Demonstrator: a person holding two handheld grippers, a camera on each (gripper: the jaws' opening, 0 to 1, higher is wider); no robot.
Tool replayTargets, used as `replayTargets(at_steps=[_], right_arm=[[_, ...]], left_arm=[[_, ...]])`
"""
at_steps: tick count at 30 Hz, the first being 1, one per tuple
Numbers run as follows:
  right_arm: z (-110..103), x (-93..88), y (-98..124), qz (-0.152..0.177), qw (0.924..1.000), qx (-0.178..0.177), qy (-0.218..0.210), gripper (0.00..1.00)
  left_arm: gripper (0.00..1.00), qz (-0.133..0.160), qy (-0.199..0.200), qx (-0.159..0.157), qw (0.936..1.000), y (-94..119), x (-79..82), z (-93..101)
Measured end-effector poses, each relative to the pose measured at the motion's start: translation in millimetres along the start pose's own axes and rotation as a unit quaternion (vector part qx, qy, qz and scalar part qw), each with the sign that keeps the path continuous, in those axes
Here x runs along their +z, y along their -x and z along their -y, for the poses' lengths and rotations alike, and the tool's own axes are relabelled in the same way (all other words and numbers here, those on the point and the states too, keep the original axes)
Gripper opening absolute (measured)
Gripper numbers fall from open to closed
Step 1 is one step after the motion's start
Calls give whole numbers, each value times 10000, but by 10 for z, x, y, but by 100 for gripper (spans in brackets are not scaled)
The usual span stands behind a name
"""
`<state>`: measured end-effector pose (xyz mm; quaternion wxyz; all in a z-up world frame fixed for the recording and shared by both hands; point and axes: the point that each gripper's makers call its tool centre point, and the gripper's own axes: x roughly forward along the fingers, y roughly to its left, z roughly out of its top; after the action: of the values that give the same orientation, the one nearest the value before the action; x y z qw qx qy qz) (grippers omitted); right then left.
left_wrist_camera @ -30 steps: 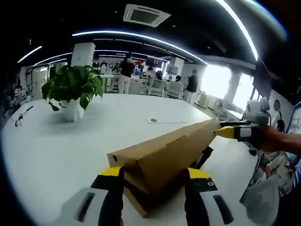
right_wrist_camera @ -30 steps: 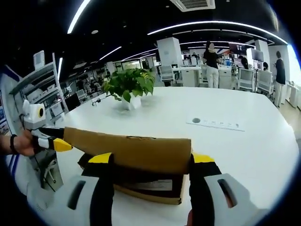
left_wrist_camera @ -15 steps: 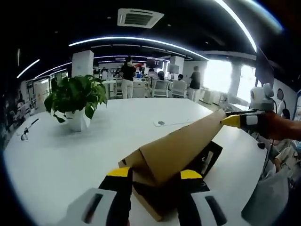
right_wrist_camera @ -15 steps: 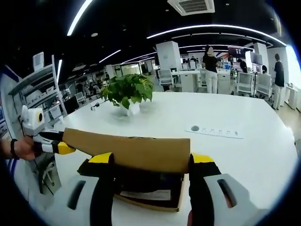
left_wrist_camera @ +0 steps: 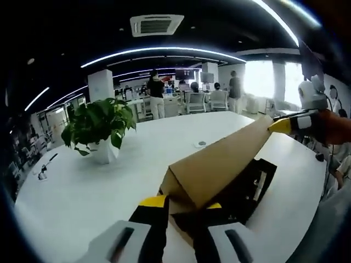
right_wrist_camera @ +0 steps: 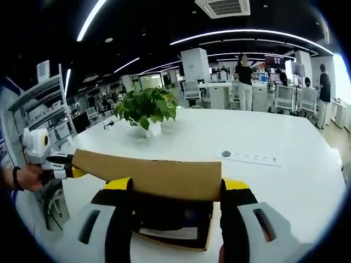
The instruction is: Operate the shoe box by opening the lid, removing the specified soft item, and placing it in the target area until the item is outside and the box remains undamaged.
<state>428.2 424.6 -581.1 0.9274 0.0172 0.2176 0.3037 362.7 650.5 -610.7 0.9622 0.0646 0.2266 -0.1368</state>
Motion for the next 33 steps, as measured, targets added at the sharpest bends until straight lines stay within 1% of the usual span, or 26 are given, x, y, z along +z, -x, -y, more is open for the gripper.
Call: replayTargets(at_steps=[6,11,16,18,22,26,29,33], right_arm=[[-3,55,-3,38,10000,-2,-7,59],[-17,92,-10,21,10000,14,-3,59],[-35,148,-11,13,10000,37,16,60],[-54,170,-9,8,9998,105,144,60],[-76,186,-5,-45,9995,213,242,61],[-75,181,17,-77,9988,356,340,61],[-77,164,30,-124,9973,440,581,61],[-83,158,40,-124,9962,545,667,62]], left_arm=[[12,45,82,126,9999,-2,55,-58],[10,0,2,195,9998,-8,81,-78],[9,-30,54,241,9997,-19,117,-103],[9,-46,69,258,9996,-22,131,-120],[8,-58,211,217,9995,-34,145,-151],[8,-96,171,211,9996,-49,163,-158],[8,-112,172,203,9996,-67,173,-157],[8,-138,191,176,9996,-88,196,-178]])
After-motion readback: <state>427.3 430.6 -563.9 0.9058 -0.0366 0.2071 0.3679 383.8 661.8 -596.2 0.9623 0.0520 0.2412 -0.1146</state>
